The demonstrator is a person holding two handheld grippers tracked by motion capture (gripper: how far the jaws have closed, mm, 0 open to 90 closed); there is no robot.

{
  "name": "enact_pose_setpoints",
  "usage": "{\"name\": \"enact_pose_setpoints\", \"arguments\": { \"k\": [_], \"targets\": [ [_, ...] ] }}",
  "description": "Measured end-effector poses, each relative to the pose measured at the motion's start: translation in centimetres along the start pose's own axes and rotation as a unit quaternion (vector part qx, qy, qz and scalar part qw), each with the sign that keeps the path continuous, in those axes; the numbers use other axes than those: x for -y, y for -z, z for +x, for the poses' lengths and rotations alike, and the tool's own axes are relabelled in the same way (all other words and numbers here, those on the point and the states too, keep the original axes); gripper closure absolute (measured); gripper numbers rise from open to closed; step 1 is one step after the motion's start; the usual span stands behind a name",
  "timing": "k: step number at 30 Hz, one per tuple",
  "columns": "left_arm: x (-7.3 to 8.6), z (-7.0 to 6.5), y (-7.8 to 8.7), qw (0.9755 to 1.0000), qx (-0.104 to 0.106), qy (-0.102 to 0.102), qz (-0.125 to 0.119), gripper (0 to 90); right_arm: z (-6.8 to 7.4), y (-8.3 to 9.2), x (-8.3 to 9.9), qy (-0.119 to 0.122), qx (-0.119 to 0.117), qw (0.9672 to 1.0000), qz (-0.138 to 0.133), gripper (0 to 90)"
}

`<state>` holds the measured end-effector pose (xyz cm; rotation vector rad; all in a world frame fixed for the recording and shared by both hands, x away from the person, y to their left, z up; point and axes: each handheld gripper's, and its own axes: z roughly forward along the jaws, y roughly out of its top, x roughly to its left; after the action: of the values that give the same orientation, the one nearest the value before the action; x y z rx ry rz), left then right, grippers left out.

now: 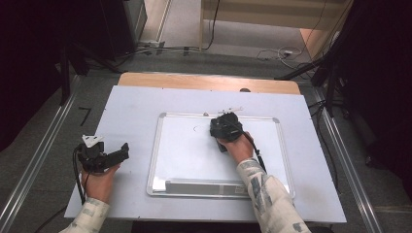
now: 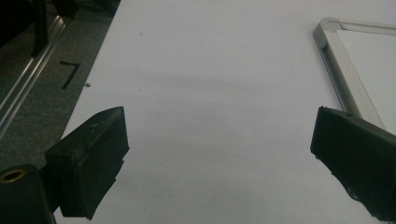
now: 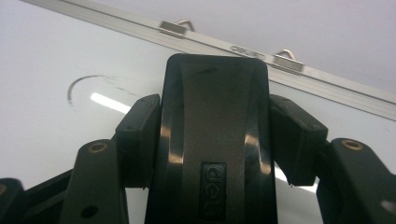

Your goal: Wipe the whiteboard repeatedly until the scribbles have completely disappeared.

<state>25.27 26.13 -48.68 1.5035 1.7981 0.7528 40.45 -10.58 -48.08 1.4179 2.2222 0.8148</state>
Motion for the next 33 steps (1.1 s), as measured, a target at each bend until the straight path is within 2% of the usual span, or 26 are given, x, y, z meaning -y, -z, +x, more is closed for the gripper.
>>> {"name": "enact_pose_setpoints", "arguments": {
  "k": [14, 15, 25, 33],
  "targets": [
    [0.0, 0.0, -0.1, 1.0, -0.001, 0.0, 0.002, 4.6, -3.6, 1.0, 1.2, -0.024, 0.017, 0.9996, 0.0, 37.3],
    [0.0, 0.0, -0.1, 1.0, -0.001, -0.001, 0.002, 4.6, -4.2, 1.2, 1.4, -0.028, 0.019, 0.9994, -0.001, 37.3],
    [0.1, 0.0, -0.1, 1.0, -0.004, 0.0, 0.003, 4.6, -6.1, 1.9, 2.2, -0.04, 0.031, 0.9987, -0.001, 37.3],
    [0.1, 0.2, 0.0, 1.0, -0.003, 0.003, 0.003, 4.6, -8.0, 2.5, 2.8, -0.06, 0.045, 0.9972, 0.001, 37.3]
  ]
}}
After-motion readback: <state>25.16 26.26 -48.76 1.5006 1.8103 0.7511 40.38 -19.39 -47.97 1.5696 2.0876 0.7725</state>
